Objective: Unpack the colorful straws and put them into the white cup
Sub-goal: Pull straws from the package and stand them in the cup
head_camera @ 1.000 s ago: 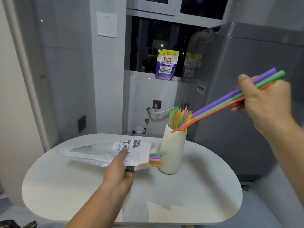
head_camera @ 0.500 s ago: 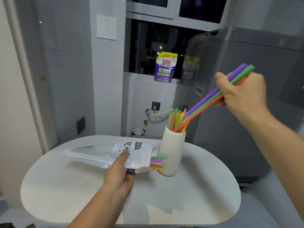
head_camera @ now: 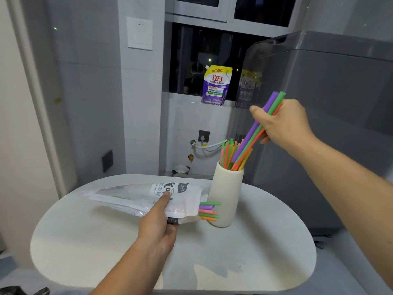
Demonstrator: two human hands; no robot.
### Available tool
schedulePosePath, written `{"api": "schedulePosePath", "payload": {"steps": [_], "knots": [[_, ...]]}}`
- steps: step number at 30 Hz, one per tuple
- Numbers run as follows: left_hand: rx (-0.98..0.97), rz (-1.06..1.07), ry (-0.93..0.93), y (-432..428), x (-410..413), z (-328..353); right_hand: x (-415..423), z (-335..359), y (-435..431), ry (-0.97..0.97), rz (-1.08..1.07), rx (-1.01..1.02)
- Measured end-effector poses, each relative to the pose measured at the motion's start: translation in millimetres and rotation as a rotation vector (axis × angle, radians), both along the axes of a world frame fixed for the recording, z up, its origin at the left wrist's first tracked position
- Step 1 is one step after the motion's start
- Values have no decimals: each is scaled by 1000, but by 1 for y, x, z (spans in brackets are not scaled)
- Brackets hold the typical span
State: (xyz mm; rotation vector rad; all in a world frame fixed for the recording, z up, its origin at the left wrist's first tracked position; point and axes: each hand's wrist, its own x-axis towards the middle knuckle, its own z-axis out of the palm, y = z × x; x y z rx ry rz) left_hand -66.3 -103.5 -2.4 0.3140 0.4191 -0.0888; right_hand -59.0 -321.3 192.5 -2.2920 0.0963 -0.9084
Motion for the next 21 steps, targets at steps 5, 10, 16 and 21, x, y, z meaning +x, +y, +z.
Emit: {"api": "schedulePosePath", "payload": {"steps": [5, 10, 16, 21], "knots": [[3, 2, 7, 0, 1, -1, 18, -13, 5, 55, -16, -69], [2, 2, 5, 0, 1, 0, 34, -32, 10, 132, -72, -203], [29, 3, -5, 1, 0, 2, 42, -43, 9, 255, -20, -163], [60, -1, -13, 0, -1, 1, 37, -34, 19, 124, 74, -29]]}}
